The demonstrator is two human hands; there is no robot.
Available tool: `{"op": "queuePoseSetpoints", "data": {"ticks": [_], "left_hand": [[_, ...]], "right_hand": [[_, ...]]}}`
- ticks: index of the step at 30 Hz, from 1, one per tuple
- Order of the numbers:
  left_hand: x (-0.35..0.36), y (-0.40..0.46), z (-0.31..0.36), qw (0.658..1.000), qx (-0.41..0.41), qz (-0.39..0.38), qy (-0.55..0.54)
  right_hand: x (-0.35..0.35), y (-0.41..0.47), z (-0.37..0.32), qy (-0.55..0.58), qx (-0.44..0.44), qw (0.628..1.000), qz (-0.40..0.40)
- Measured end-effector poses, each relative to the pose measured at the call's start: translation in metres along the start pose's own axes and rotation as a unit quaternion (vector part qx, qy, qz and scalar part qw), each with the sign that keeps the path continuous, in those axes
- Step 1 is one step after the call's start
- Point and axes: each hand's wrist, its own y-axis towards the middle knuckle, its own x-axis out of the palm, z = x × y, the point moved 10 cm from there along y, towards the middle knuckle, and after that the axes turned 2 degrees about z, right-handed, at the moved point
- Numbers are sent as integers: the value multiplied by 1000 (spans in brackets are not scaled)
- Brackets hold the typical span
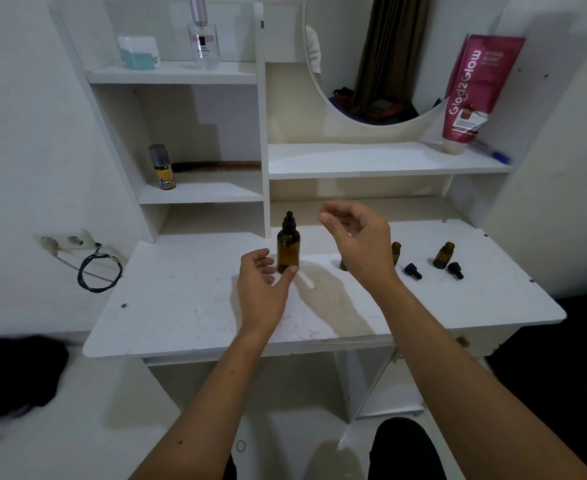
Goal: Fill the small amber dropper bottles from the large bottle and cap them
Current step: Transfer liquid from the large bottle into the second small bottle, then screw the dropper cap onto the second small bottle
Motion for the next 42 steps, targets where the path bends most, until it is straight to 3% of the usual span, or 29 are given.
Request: {"op": "queuePoseSetpoints", "data": {"ticks": [5, 13, 19, 30, 33, 39, 42], "left_hand": [[14, -24, 7, 999, 0, -19, -41], [101, -59, 34, 987, 29, -151, -42], [154, -65, 45, 977, 44, -205, -27], [195, -49, 51, 981, 54, -188, -4], [203, -47, 55, 979, 68, -191, 8], [211, -38, 58, 977, 91, -191, 22], [212, -35, 55, 977, 92, -190, 16]], "right_hand": [[-57, -24, 23, -32, 15, 999, 26], [-150, -46, 89, -103, 83, 986, 106], [-145, -46, 133, -182, 143, 970, 72], [-140, -36, 152, -266, 138, 952, 64], [-148, -40, 147, -242, 135, 956, 101], [-174, -45, 144, -61, 182, 964, 183], [-175, -32, 131, -24, 157, 971, 178]]}}
